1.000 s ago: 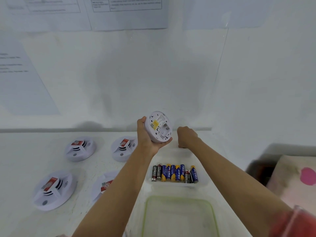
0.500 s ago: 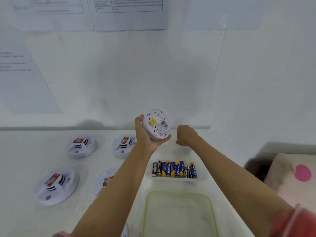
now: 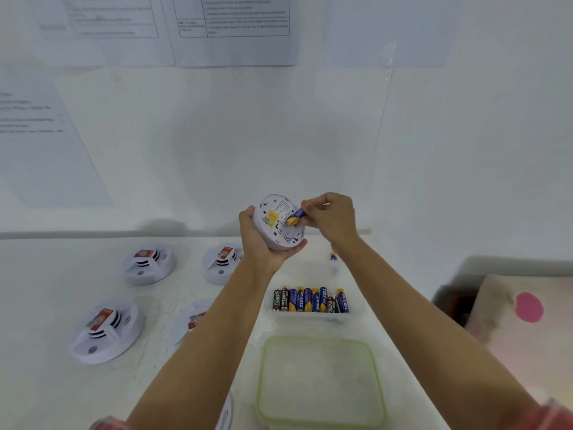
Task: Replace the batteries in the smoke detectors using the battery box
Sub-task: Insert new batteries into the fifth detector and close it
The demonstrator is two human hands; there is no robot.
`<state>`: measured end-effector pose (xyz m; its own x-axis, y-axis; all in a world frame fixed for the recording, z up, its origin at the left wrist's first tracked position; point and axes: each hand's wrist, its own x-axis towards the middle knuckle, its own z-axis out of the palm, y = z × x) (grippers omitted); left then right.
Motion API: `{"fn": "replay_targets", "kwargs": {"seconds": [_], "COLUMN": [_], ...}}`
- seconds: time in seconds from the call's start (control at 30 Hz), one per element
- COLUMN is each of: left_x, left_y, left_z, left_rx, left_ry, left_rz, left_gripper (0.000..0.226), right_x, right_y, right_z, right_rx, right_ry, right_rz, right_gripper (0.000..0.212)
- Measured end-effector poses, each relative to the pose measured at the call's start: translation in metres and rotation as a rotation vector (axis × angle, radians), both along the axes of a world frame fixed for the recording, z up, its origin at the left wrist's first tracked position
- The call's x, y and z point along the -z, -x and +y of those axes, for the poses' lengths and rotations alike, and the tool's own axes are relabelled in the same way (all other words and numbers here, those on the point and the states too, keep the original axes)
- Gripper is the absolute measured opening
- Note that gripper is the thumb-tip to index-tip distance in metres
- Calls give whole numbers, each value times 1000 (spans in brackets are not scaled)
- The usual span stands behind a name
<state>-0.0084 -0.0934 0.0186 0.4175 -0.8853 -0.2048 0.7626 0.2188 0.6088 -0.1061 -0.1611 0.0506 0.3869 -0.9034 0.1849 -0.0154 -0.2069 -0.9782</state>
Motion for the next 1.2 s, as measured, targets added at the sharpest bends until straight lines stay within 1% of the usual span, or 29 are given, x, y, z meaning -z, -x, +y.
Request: {"fn": "replay_targets", "kwargs": {"seconds": [0.13,0.2,0.3,0.4,0.53,0.73,0.9,1.1,1.2], "left_x": [3,4,0,-2,3,10,8,8,3], "left_y": [4,4,6,8,5,1,2,-3,-1], "left_z": [4,6,13,18,21,25,27,30,32], "left_rx": [37,37,39,39,12,-26,-33,-8,7], "left_ry": [35,41,62,64,76,57,55,81,89], "left_rz": [19,26,34,23,54,45,22,28,21], "left_gripper": [52,52,50,49,51,51,49,51,49], "right_x": [10,12,13,12,8,9,10,8,4], "right_y": [-5,-5,-6,-4,-2,-1,-1,-2,0], "right_z": [12,18,28,37,44,45,46,43,45], "right_rx": [98,112,86,67,-10,-92,-97,-195,-221], "right_ry": [161,201,182,169,180,76,140,220,320], "right_rz": [121,154,154,156,199,227,254,396,409], "right_gripper": [19,15,10,13,16,16,21,42,42]}}
